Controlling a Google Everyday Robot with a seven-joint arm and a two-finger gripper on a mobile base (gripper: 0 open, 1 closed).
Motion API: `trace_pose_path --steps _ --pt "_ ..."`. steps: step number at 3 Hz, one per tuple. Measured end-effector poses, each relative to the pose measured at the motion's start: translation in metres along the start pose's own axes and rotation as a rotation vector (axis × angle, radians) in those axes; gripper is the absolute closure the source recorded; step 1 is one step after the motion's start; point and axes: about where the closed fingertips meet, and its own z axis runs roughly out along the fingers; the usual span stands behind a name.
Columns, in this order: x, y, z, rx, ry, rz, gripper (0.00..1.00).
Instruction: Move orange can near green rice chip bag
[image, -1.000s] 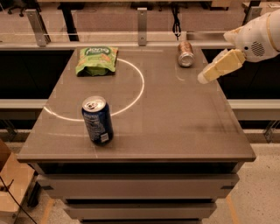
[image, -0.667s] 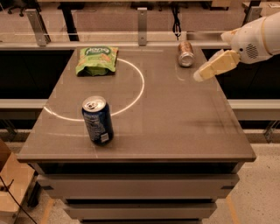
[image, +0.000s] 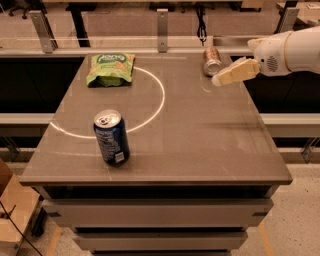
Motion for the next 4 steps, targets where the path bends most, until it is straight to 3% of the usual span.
trace_pose_path --steps 1,2,4 --pt "0.009 -0.018 0.02 0.013 -0.022 0.031 0.0" --pt "0.027 -0.054 0.057 0.075 -0.059 0.04 0.0" --pt "0.03 -0.057 0.09 0.107 -0.073 0.038 0.0"
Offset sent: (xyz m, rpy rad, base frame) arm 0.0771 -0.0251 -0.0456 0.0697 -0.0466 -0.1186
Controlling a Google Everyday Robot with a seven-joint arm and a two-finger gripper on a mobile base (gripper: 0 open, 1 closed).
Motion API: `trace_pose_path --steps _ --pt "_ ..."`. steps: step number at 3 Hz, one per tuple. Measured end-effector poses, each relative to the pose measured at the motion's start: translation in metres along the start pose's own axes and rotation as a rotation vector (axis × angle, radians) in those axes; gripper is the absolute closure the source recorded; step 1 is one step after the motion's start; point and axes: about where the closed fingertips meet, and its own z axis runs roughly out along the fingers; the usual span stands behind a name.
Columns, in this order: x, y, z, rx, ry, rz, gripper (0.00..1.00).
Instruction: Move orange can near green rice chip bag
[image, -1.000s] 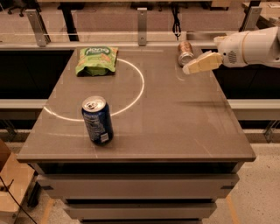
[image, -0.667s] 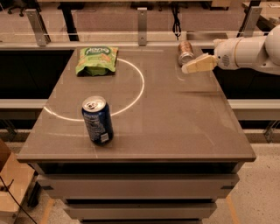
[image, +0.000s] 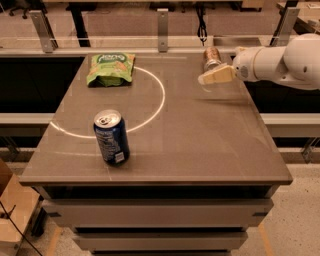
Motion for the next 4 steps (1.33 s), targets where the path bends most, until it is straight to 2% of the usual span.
trace_pose_path --steps 2,4 --pt "0.008 -0.014 0.043 0.123 -0.071 0.101 0.0" --pt "0.01 -0.035 0.063 0.204 -0.144 0.215 0.0"
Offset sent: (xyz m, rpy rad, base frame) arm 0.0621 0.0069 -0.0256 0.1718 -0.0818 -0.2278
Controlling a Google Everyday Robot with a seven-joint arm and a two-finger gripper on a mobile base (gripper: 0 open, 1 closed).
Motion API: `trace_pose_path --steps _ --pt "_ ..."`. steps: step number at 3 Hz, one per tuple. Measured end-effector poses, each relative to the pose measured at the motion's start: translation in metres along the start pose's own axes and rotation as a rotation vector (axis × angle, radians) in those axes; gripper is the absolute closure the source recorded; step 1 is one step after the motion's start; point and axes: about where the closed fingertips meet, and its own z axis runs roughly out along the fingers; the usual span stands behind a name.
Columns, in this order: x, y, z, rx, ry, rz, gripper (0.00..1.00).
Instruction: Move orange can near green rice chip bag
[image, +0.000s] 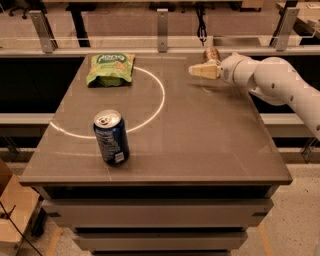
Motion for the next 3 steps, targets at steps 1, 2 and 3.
trace_pose_path --steps 1,2,3 --pt "0.003 -0.009 0.009 0.018 -0.012 0.049 0.18" --pt "0.007 -0.013 0.015 0.026 0.0 0.065 0.41" --pt "0.012 -0.015 0.019 0.027 0.008 0.077 0.64"
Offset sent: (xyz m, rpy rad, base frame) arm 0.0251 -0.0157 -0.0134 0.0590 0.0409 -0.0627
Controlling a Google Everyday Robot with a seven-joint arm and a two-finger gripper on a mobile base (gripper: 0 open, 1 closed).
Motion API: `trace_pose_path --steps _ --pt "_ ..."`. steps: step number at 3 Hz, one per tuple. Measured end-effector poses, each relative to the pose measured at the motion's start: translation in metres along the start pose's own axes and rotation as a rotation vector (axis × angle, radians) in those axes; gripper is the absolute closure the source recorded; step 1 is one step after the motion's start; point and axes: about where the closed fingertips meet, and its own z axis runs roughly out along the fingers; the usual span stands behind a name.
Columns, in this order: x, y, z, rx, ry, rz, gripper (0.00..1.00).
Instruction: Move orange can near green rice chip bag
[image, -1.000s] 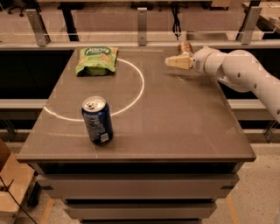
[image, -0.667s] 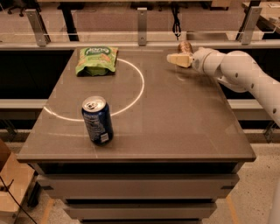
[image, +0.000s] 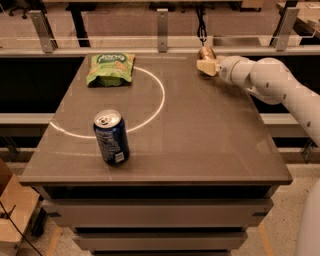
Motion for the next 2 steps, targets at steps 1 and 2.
trace_pose_path --steps 1,2 --pt "-0.002 0.005 0.004 -0.015 0.006 -0.013 0.87" --pt "-0.016 0.027 0.007 -0.089 0.029 -0.075 1.0"
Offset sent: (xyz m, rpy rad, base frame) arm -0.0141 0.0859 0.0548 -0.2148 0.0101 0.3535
